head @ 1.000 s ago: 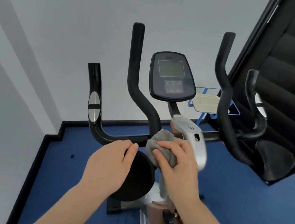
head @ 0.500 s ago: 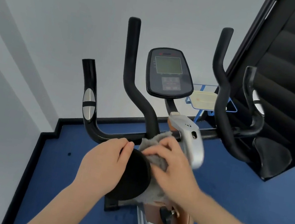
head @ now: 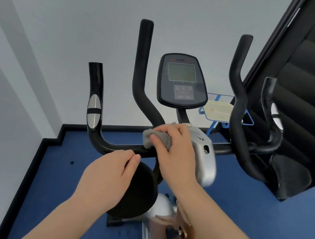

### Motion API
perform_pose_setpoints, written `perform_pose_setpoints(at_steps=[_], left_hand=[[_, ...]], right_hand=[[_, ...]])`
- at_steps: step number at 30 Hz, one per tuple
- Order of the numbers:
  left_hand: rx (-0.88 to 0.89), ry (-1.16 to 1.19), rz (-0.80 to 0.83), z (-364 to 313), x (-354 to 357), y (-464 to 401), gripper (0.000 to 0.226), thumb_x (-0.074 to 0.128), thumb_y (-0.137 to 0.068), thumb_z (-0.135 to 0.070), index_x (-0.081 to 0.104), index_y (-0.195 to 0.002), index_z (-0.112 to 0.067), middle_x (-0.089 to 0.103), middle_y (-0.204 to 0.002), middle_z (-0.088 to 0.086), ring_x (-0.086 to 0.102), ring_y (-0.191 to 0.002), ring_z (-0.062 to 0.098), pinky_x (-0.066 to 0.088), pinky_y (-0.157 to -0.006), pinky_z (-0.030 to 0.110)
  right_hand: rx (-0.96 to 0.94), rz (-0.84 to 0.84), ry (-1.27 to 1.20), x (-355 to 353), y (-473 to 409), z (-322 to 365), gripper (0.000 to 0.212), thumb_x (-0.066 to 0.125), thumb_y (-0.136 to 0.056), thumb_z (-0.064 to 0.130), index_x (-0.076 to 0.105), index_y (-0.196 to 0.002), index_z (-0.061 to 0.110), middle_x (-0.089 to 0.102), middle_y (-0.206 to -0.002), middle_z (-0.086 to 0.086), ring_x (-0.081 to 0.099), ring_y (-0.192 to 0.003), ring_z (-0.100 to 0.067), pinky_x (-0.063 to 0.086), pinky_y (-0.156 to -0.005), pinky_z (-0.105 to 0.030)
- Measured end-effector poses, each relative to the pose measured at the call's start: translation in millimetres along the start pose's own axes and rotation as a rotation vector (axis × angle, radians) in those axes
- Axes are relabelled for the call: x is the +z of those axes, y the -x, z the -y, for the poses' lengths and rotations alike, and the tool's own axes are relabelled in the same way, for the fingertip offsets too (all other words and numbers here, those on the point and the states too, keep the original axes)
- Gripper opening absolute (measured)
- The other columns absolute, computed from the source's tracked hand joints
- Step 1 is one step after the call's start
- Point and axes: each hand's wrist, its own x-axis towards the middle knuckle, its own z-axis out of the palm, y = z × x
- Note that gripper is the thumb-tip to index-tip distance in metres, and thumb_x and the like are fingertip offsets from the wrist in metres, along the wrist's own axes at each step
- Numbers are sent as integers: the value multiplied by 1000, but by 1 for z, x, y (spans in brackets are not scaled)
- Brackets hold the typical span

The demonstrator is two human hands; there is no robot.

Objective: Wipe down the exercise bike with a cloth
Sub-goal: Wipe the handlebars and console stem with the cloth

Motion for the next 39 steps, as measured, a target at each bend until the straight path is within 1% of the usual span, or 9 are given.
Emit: perform_pose_setpoints(at_steps=[3,7,10,13,21,28,33,36,39], left_hand=[[-2,-1,-2,0,0,1,37,30,-99,-48,46,-71,-30,53,-65,-7,52,-63,6,33,-56,22],[-21,3,-6,1,1,0,38,31,-99,-48,43,-68,-30,51,-64,-7,51,-62,6,30,-54,21],[-21,8,-17,2,2,0,39,31,-99,-48,41,-66,-29,50,-62,-7,51,-62,6,31,-54,22],[-16,14,-31,2,3,1,40,32,-98,-47,39,-64,-29,48,-59,-8,50,-59,6,31,-54,24],[-20,51,-7,2,1,1,40,35,-98,-46,37,-60,-32,50,-59,-13,51,-61,5,29,-54,23],[-28,21,-9,-2,0,2,39,34,-97,-45,38,-61,-32,47,-58,-8,50,-62,5,28,-53,22],[28,45,-42,-5,-5,-10,27,42,-96,-41,58,-75,-35,56,-79,-15,51,-87,0,35,-63,17],[44,75,-95,-13,-6,-31,20,45,-95,-39,61,-84,-36,58,-85,-18,54,-88,1,43,-70,22],[38,24,-79,-18,-4,-48,17,45,-98,-32,62,-94,-31,58,-92,-16,53,-93,5,46,-81,30]], right_hand=[[33,-16,-64,-1,20,-5,12,67,-89,22,64,-99,26,48,-104,15,50,-101,6,35,-85,-3],[16,196,-50,-36,13,-11,13,70,-85,19,67,-92,29,55,-102,11,51,-99,7,36,-85,-6],[53,-60,45,-54,-12,-14,11,66,-89,25,66,-99,29,55,-104,12,51,-97,7,37,-82,-4],[100,-22,371,-35,-11,-12,18,54,-96,34,62,-111,27,51,-115,12,54,-89,-4,40,-72,-20],[65,90,622,-49,-14,-18,29,46,-100,33,60,-124,26,51,-117,7,59,-87,-16,49,-71,-30],[63,106,361,-52,4,-7,28,61,-93,30,67,-120,30,55,-102,18,52,-87,0,39,-73,-15],[-8,-313,393,-92,5,-23,25,67,-88,28,70,-112,32,61,-103,18,57,-91,-2,42,-73,-13],[-52,-218,424,-76,16,-43,33,65,-91,16,67,-123,18,64,-108,2,56,-104,-16,41,-91,-19],[57,-72,341,-65,7,-50,36,51,-99,22,57,-135,22,59,-120,9,51,-118,-11,30,-94,-7]])
